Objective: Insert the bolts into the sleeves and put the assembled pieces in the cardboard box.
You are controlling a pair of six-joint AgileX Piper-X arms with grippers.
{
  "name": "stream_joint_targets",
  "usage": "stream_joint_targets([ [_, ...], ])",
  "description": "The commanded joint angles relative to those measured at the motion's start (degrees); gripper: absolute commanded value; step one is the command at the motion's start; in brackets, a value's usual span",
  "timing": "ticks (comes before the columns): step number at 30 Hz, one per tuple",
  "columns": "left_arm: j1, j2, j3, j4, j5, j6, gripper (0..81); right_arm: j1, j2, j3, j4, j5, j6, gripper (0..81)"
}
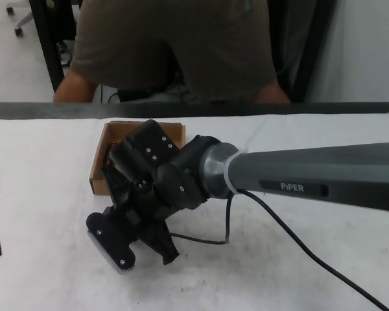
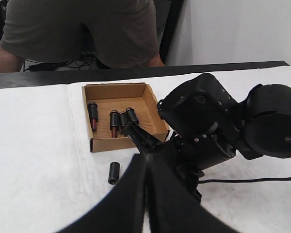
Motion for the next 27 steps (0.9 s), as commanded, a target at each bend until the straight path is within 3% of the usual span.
stream_joint_targets([
  [1,-0.03,-0.3,0.02,-0.53,-0.52,-0.15,0.8,0.23,0.38,-0.21,2.24,0.78,-0.5,8.9],
  [4,-0.03,-0.3,0.02,-0.53,-0.52,-0.15,0.8,0.23,0.38,-0.75,2.24,3.35,-0.22,0.6],
  [6,-0.03,-0.3,0.02,-0.53,-0.52,-0.15,0.8,0.46,0.14,-1.38,2.24,4.46,1.06,0.3],
  [12,-0.03,-0.3,0.02,0.12,-0.52,-0.15,0.8,2.53,-3.22,-1.8,2.74,5.58,16.58,0.3],
  [23,-0.03,-0.17,0.02,0.14,0.0,-6.98,0.1,4.9,-21.54,-1.83,17.49,3.48,44.77,0.3],
  [27,-0.03,2.22,0.02,1.71,1.95,-7.94,8.9,3.99,-27.66,-1.83,22.91,3.48,48.24,0.3],
])
